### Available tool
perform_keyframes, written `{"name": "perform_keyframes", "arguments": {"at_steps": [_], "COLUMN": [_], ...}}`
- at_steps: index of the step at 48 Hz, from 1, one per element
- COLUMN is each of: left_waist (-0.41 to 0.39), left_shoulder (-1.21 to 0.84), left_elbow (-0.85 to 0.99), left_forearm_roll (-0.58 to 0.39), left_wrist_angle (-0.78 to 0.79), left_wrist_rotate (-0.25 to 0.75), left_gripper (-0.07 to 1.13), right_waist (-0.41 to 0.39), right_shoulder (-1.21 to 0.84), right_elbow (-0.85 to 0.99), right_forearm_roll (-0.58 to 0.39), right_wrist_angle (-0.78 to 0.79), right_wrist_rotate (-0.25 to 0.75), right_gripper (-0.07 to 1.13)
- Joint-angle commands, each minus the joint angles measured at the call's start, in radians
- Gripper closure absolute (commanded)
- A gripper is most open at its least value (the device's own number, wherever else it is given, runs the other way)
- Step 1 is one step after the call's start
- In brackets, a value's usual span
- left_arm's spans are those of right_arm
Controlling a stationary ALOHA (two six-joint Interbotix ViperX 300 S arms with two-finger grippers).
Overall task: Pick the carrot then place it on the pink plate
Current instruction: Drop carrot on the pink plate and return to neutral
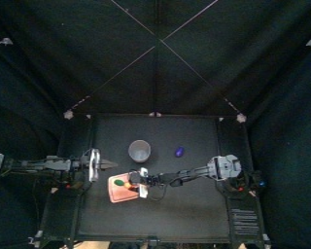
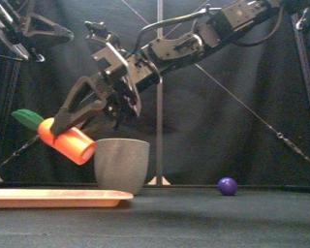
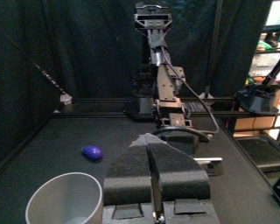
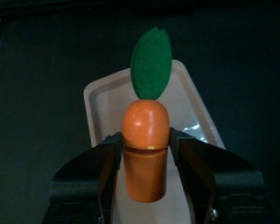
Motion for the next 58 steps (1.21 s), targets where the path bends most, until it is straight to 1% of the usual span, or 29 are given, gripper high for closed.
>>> {"name": "perform_keyframes", "arguments": {"at_steps": [1, 3, 7, 9, 12, 19, 24, 31, 39, 47, 53, 58], "left_waist": [0.002, 0.002, 0.002, 0.002, 0.002, 0.002, 0.002, 0.002, 0.002, 0.002, 0.002, 0.002], "left_shoulder": [-0.002, -0.003, -0.005, -0.005, -0.005, -0.005, -0.006, -0.006, -0.011, -0.015, -0.018, -0.02], "left_elbow": [-0.015, -0.015, -0.015, -0.015, -0.015, -0.014, -0.014, -0.014, -0.014, -0.014, -0.014, -0.017], "left_forearm_roll": [0.003, 0.003, 0.003, 0.003, 0.003, 0.003, 0.003, 0.003, 0.003, 0.005, 0.008, 0.009], "left_wrist_angle": [-0.005, -0.005, -0.005, -0.005, -0.005, -0.005, -0.005, -0.005, -0.005, -0.005, -0.005, -0.003], "left_wrist_rotate": [0.0, 0.0, 0.0, 0.002, 0.002, 0.002, 0.002, 0.002, 0.002, 0.003, 0.002, 0.003], "left_gripper": [1.07, 1.07, 1.07, 1.07, 1.07, 1.07, 1.07, 1.07, 1.07, 1.07, 1.07, 1.07], "right_waist": [0.003, 0.0, -0.006, -0.008, -0.009, -0.025, -0.048, -0.066, -0.074, -0.077, -0.078, -0.078], "right_shoulder": [-0.018, -0.017, -0.014, -0.014, -0.014, -0.032, -0.098, -0.229, -0.396, -0.549, -0.667, -0.759], "right_elbow": [-0.025, -0.018, -0.008, -0.003, 0.003, 0.009, 0.037, 0.097, 0.204, 0.347, 0.465, 0.549], "right_forearm_roll": [0.002, 0.003, 0.003, 0.003, 0.003, -0.008, -0.049, -0.114, -0.143, -0.126, -0.081, -0.066], "right_wrist_angle": [0.002, 0.008, 0.012, 0.011, 0.006, 0.021, 0.026, 0.006, -0.063, -0.195, -0.284, -0.347], "right_wrist_rotate": [0.002, 0.003, 0.003, 0.003, 0.003, -0.002, -0.002, 0.0, 0.0, 0.003, 0.0, -0.002], "right_gripper": [0.26, 0.19, 0.08, 0.04, 0.01, 0.01, 0.01, 0.01, 0.01, 0.01, 0.01, 0.01]}}
